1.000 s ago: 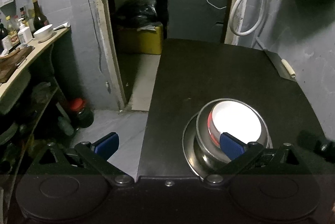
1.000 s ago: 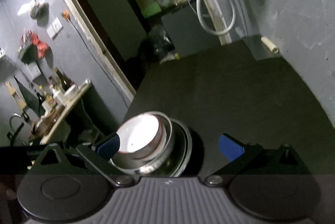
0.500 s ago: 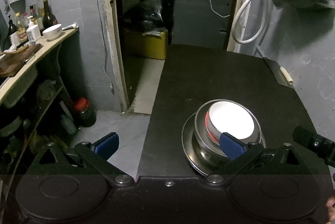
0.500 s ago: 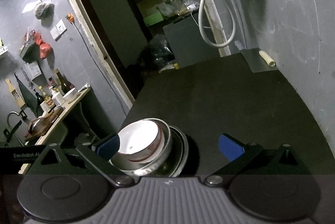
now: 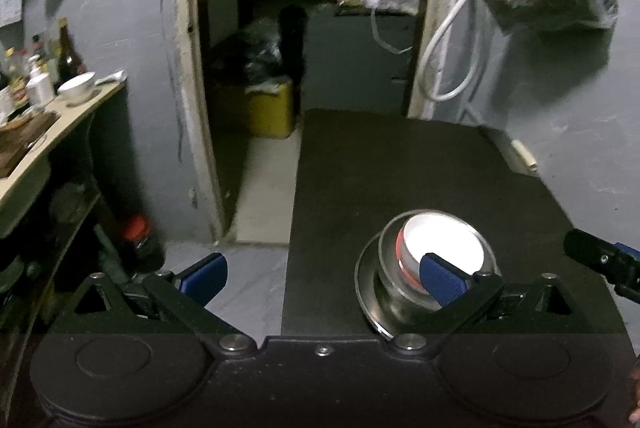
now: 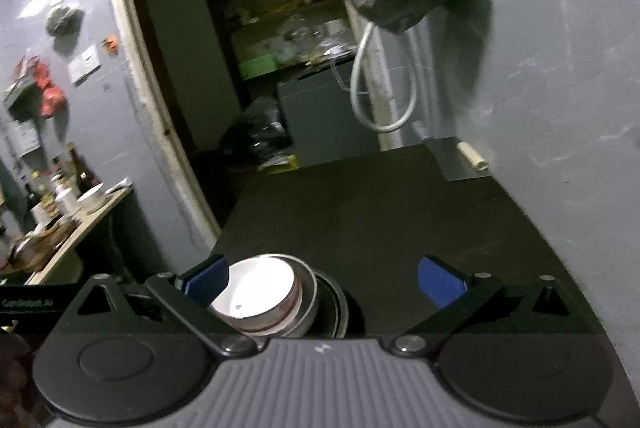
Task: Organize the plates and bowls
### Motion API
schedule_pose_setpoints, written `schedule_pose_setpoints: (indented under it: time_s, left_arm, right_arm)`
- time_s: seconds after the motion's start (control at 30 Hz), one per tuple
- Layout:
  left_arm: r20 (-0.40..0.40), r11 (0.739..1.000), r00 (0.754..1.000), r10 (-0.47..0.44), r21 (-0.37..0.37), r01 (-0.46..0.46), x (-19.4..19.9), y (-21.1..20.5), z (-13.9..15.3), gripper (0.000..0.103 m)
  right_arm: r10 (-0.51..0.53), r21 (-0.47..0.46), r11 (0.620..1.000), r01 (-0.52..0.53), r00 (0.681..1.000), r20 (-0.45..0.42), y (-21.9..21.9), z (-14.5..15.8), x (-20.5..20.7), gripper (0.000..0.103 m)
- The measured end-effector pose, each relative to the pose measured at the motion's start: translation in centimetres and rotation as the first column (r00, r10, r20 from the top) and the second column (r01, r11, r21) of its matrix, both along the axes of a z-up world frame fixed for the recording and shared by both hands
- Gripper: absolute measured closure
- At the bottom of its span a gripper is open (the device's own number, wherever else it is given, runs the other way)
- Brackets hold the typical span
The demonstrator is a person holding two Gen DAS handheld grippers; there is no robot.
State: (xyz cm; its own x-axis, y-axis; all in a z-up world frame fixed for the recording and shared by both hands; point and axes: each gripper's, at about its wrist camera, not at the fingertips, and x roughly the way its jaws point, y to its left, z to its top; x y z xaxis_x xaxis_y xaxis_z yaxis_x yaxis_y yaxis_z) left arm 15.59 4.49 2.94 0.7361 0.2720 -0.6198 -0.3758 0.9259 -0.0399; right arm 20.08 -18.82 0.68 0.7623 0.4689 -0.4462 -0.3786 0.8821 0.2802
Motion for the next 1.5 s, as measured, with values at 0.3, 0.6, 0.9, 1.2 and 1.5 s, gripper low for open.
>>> schedule_pose_setpoints:
  time_s: [0.3, 0.6, 0.9, 1.2, 1.5]
  left_arm:
    - [0.086, 0.992, 0.989, -0.118, -0.026, 0.12, -1.7, 1.5, 0.1, 0.001]
    - [0.147, 0.976, 0.969, -0.2, -0.056, 0.21, -4.5, 2.6, -0.3, 0.001]
    - [0.176, 0.983, 0.967, -0.185, 0.04, 0.181, -6.7, 3.1, 1.2, 0.001]
    - [0.167, 0.975, 0.961, -0.22, 0.075, 0.211, -7.5, 2.5, 1.9, 0.001]
    - [0.212, 0.968, 0.945, -0.249, 0.055, 0.243, -9.3, 2.5, 2.2, 0.001]
  right_arm:
    - [-0.121, -0.076, 0.989, 0.123, 0.992, 0.036, 1.1, 1.6, -3.7, 0.0]
    - [-0.225, -0.125, 0.964, 0.234, 0.971, 0.082, 2.4, 2.5, -9.3, 0.0]
    - [-0.234, -0.115, 0.963, 0.245, 0.967, 0.098, 3.1, 4.9, -11.5, 0.0]
    - [-0.291, -0.043, 0.955, 0.294, 0.955, 0.06, 1.6, 4.5, -11.0, 0.0]
    - [-0.28, -0.062, 0.954, 0.295, 0.943, 0.181, 3.1, 5.1, -13.7, 0.0]
